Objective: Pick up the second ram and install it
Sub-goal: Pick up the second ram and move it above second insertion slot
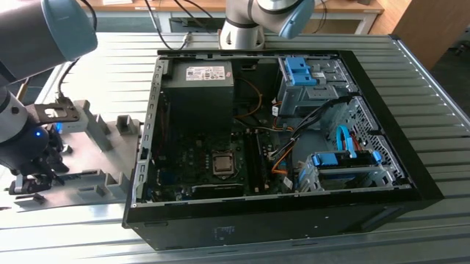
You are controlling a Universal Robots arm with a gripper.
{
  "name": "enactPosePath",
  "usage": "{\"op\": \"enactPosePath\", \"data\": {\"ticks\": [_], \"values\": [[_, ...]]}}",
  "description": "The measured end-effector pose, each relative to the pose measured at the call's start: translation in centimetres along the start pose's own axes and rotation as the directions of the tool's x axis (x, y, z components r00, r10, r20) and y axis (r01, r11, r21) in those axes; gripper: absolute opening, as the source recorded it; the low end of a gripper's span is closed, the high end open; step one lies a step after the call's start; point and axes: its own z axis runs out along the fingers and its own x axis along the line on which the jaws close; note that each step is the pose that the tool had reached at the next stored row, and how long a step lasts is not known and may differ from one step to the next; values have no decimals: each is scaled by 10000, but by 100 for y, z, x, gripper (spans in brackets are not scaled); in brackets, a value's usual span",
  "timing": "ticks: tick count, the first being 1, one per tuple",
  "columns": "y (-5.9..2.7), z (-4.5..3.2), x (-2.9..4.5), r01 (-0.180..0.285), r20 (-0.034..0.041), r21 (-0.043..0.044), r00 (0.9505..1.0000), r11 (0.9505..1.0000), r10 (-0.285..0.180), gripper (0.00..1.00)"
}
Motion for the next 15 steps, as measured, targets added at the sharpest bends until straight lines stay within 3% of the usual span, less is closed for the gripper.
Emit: {"op": "enactPosePath", "data": {"ticks": [10, 11, 15], "values": [[-2, 29, 2, 1, 3, 0, 10000, 10000, -1, 34], [-2, 29, 2, 1, 3, -1, 10000, 10000, -1, 22], [-2, 30, 2, 0, 3, -1, 10000, 10000, 0, 14]]}}
